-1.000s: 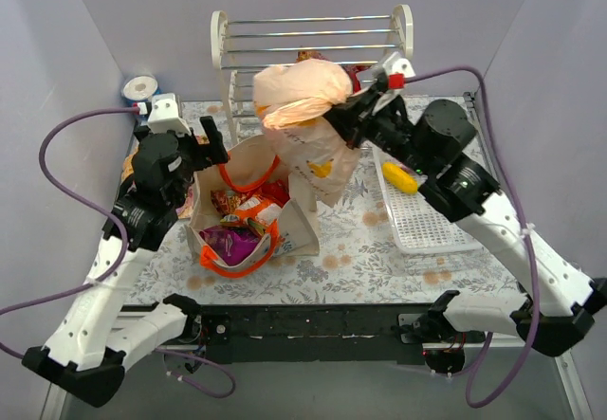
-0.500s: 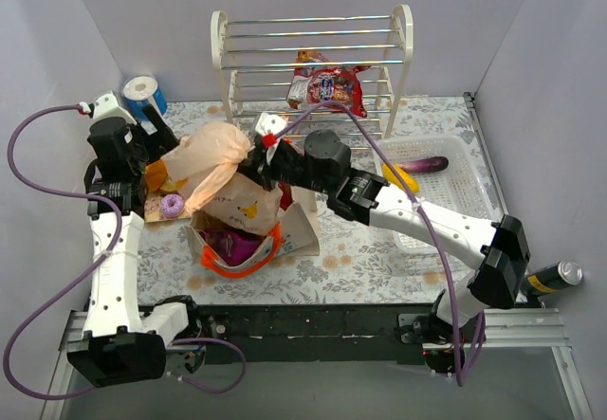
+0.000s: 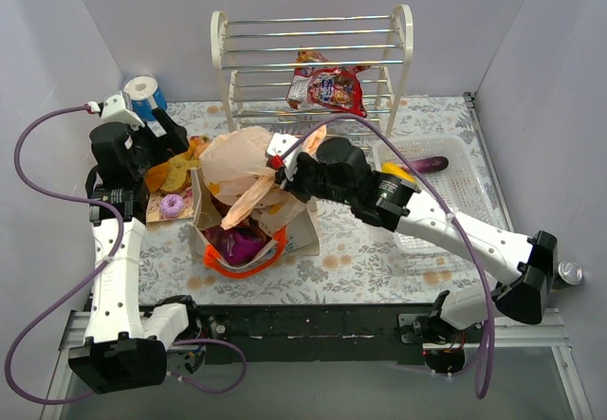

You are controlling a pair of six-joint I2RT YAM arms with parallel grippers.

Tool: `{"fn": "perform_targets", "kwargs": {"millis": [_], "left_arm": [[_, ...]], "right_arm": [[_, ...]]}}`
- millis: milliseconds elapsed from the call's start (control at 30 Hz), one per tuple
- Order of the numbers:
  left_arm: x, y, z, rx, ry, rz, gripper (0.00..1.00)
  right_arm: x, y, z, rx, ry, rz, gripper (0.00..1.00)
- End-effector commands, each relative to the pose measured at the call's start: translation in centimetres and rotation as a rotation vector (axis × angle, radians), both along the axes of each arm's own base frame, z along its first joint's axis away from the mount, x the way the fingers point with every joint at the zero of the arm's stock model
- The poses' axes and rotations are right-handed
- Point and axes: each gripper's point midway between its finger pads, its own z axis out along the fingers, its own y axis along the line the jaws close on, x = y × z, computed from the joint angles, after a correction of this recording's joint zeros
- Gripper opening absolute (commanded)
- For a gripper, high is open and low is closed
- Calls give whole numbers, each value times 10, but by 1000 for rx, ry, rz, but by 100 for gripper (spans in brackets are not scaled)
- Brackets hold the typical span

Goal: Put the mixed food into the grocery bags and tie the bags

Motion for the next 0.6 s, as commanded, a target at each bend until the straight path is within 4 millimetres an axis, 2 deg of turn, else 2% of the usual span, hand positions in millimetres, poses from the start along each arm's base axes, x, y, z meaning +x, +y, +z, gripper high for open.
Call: {"fn": "perform_targets", "kwargs": {"millis": [0, 33, 67, 100, 133, 167, 200, 267, 333, 367, 433, 467, 500, 567], "left_arm": [[-2, -13, 17, 6, -52, -78, 98], [-2, -14, 20, 6, -59, -86, 98], [-2, -16, 21, 3, -59, -93, 98], [-2, -18, 23, 4, -60, -99, 98], [-2, -19, 26, 4, -65, -104, 98], [-2, -20, 26, 2, -62, -111, 98], [-1, -22, 27, 2, -64, -116, 98], [0, -23, 29, 0, -64, -120, 98], [1, -26, 29, -3, -63, -135, 98], [1, -28, 30, -4, -63, -143, 98], [1, -30, 32, 0, -65, -154, 98], [0, -32, 31, 1, -60, -159, 98], [0, -32, 31, 7, -60, -154, 98], [1, -35, 31, 13, -59, -162, 98]], "right_arm": [[5, 8, -42, -261, 35, 63, 1], [0, 16, -51, -285, 56, 105, 1], [-4, 21, -48, -312, 68, 128, 1], [-3, 32, -72, -379, 87, 147, 1], [-11, 40, -80, -416, 94, 176, 1], [-9, 50, -73, -423, 76, 172, 1], [-12, 53, -104, -519, 115, 187, 1], [-14, 65, -119, -584, 103, 184, 1], [-18, 83, -143, -617, 125, 215, 1], [-19, 90, -164, -641, 148, 229, 1], [-17, 95, -181, -661, 165, 231, 1], [-16, 95, -199, -695, 183, 228, 1], [-17, 92, -209, -718, 195, 228, 1], [-19, 87, -222, -748, 214, 218, 1]]}}
